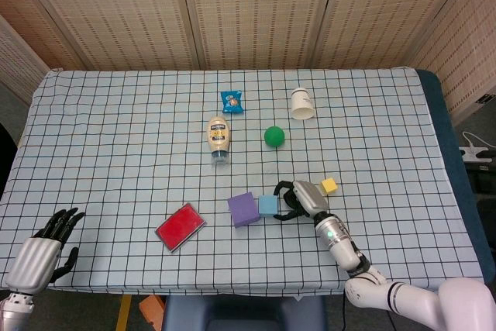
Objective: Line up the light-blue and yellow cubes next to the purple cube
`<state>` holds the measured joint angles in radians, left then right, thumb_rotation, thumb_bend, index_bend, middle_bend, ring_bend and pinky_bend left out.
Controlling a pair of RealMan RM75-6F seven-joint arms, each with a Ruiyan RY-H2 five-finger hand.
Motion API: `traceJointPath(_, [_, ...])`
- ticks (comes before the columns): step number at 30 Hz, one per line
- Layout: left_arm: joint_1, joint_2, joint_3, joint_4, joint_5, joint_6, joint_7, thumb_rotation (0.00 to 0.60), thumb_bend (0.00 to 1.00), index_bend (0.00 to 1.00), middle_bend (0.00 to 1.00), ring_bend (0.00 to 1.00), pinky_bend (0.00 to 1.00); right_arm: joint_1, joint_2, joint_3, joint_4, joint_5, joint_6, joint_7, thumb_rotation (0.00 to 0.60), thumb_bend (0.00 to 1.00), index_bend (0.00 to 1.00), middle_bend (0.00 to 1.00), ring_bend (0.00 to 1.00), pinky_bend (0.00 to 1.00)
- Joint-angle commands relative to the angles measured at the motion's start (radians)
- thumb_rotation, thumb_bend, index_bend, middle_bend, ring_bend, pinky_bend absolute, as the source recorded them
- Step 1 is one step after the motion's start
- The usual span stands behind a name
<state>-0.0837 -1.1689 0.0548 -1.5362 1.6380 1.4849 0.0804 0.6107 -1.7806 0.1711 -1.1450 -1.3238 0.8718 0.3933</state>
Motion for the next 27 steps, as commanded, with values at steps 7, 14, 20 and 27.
traceJointPath(7, [0.001, 0.001, 0.0, 0.0, -0.001, 0.001, -0.003, 0.6, 0.52, 0.12, 0.07, 0.06, 0.4, -0.001, 0.007, -0.007, 0.001, -0.01, 0.003, 0.014, 0.6, 0.0, 0.52, 0.89, 0.78, 0.9])
traceJointPath(14, [0.0, 0.001, 0.0, -0.001, 0.0, 0.0, 0.0, 0.6, 0.52, 0.12, 0.07, 0.06, 0.4, 0.0, 0.018, -0.016, -0.002, -0.013, -0.006, 0.02, 0.6, 0.0, 0.4, 0.89, 0.78, 0.9])
traceJointPath(20, [0.0, 0.001, 0.001, -0.001, -0.001, -0.001, 0.0, 0.6, 0.52, 0.12, 0.07, 0.06, 0.4, -0.003, 0.039, -0.021, -0.025, -0.027, 0.002, 0.035, 0.6, 0.0, 0.28, 0.89, 0.78, 0.9])
traceJointPath(27, [0.001, 0.002, 0.002, -0.001, 0.0, -0.001, 0.0, 0.6, 0.52, 0.12, 0.07, 0.06, 0.4, -0.015, 0.103, -0.022, -0.112, -0.024, 0.018, 0.01, 0.6, 0.0, 0.25, 0.89, 0.78, 0.9])
